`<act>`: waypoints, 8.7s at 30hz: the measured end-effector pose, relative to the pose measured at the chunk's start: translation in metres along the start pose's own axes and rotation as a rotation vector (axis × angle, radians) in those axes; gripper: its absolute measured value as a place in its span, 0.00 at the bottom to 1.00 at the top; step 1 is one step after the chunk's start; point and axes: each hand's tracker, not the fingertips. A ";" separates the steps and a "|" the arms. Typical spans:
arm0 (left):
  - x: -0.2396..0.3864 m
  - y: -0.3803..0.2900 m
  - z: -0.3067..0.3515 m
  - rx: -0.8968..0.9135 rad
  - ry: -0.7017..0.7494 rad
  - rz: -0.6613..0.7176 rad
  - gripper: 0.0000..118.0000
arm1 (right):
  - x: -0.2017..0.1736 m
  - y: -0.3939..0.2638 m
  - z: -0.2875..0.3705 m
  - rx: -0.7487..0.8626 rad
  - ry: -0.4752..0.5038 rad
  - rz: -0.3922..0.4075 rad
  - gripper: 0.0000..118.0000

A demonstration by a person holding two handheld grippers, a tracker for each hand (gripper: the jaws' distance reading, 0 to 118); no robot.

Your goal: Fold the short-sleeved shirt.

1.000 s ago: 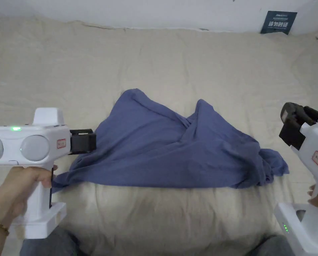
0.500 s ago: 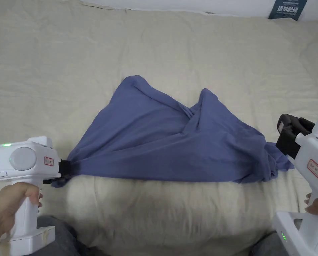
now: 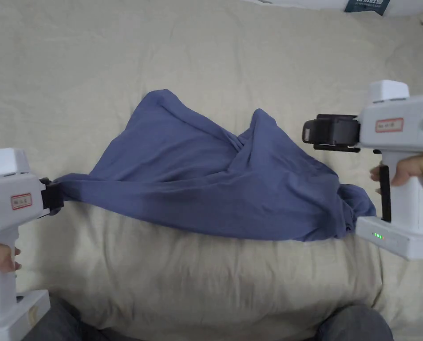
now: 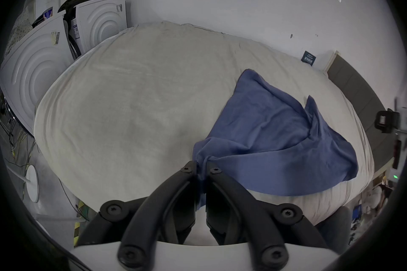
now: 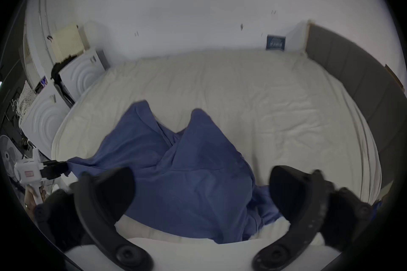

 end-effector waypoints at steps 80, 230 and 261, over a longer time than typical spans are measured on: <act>0.144 0.471 0.019 0.655 0.167 -0.149 0.06 | 0.017 0.393 0.188 0.732 -0.434 -0.091 0.05; 0.057 0.133 -0.159 -0.084 0.145 0.076 0.13 | 0.097 -0.008 -0.084 -0.159 -0.333 -0.210 0.08; 0.085 0.024 0.055 0.643 0.119 -0.268 0.01 | -0.030 -0.109 0.137 0.735 -0.247 0.001 0.26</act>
